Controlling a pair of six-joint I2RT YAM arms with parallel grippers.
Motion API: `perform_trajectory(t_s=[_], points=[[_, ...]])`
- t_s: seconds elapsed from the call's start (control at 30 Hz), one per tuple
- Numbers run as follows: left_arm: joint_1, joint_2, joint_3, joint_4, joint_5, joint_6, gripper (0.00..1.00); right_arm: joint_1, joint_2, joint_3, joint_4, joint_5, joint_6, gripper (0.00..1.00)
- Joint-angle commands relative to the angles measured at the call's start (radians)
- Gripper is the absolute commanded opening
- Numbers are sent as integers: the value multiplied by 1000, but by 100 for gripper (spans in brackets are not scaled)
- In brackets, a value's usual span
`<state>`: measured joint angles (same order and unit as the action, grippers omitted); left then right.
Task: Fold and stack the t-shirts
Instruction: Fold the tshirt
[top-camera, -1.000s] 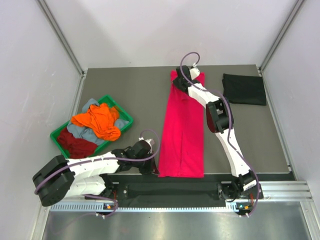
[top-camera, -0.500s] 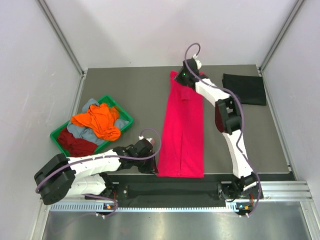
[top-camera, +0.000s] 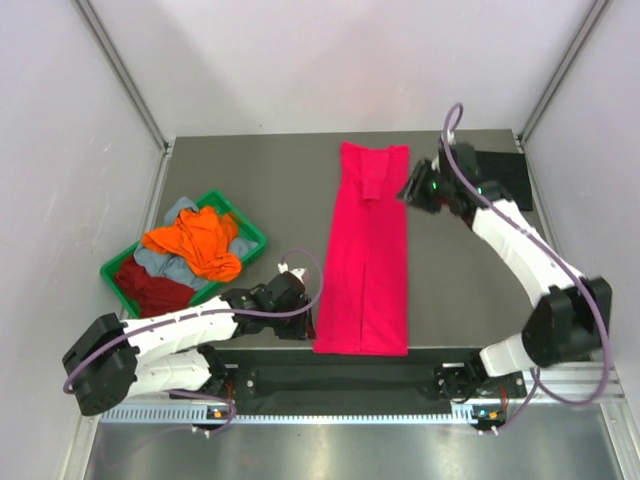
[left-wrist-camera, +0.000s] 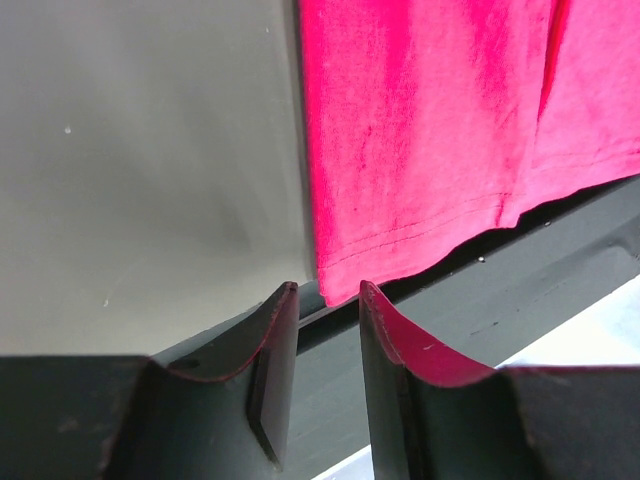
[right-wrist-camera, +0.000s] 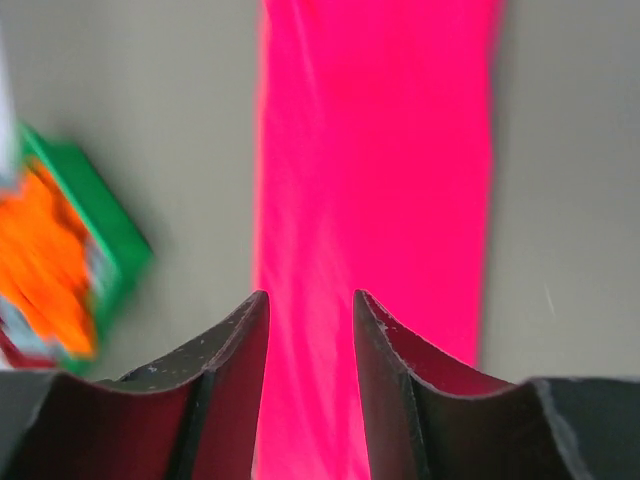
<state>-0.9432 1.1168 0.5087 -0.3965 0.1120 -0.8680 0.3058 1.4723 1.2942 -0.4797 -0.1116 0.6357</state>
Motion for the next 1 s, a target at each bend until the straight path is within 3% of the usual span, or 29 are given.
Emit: perform_trajectory(t_s=[0.0, 0.23, 0.5, 0.77, 0.97], points=[[7, 20, 24, 31, 20, 38, 36, 7, -150, -195, -129, -86, -47, 40], [14, 58, 11, 59, 51, 81, 37, 35, -375, -543, -241, -143, -38, 41], [14, 86, -38, 166, 124, 26, 37, 65, -699, -754, -304, -172, 84, 43], [14, 81, -50, 166, 114, 4, 36, 190, -802, -885, -277, -177, 198, 43], [14, 86, -53, 142, 94, 4, 36, 312, -771, -938, -211, -152, 285, 44]])
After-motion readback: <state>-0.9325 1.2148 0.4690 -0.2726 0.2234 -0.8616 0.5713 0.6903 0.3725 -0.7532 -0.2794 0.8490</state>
